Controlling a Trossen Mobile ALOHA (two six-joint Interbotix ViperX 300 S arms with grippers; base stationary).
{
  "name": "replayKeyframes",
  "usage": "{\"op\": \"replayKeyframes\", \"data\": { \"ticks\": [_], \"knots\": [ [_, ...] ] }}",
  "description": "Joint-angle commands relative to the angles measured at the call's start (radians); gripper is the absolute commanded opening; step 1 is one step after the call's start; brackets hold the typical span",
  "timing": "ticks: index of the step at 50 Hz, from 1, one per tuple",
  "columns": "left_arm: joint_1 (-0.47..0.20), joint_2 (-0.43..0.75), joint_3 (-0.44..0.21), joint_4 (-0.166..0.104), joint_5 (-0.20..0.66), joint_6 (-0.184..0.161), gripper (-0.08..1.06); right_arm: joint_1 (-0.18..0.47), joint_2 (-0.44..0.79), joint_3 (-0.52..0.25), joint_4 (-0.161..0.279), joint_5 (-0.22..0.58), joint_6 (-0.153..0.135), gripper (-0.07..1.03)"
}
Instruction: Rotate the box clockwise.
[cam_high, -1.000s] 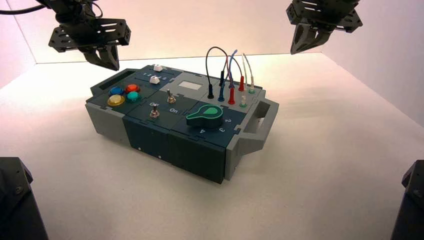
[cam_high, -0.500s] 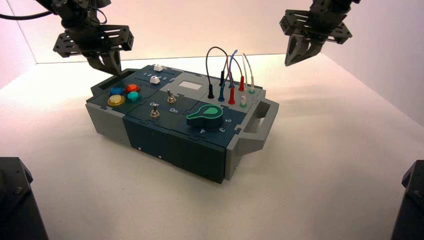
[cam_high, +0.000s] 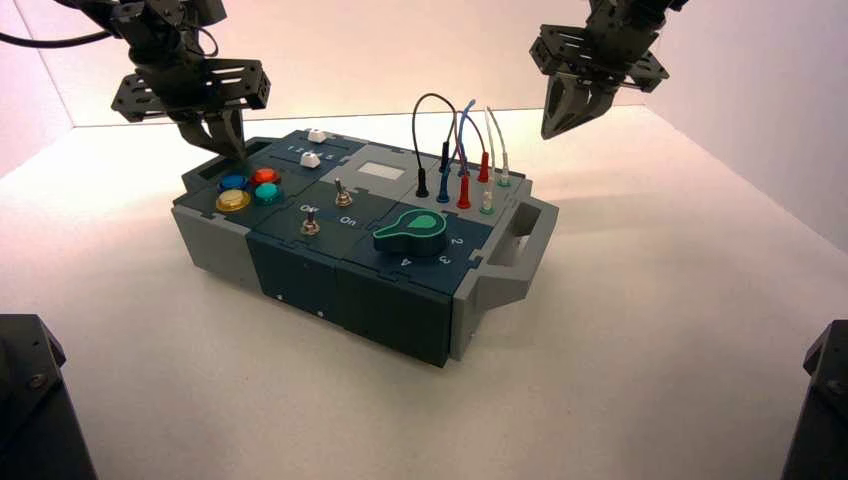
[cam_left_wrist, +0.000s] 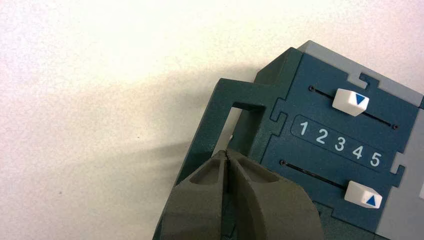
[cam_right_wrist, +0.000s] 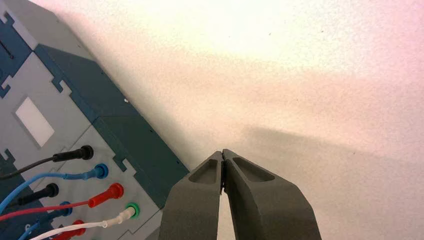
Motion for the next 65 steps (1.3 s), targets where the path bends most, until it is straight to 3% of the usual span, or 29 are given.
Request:
{"op": "replayKeyframes", "data": {
  "ticks": [1,26,46,65],
  "knots": [
    [-0.005,-0.003,-0.028,-0.002,-0.002,-0.002,-0.03,0.008,-0.009,-0.031,0.008,0.015,-0.002,-0.02],
    [-0.005,0.018,-0.048,-0.002,0.015,-0.002,-0.03,0.087,0.086,-0.094,0.017,0.080,-0.002,-0.02],
    [0.006,0.023,-0.055,0.000,-0.006,-0.002,-0.03,0.100,0.123,-0.117,0.023,0.124,-0.002,-0.02],
    [0.009,0.074,-0.129,0.002,-0.032,0.003,-0.03,0.133,0.117,-0.117,0.031,0.144,-0.002,-0.02]
  ]
}}
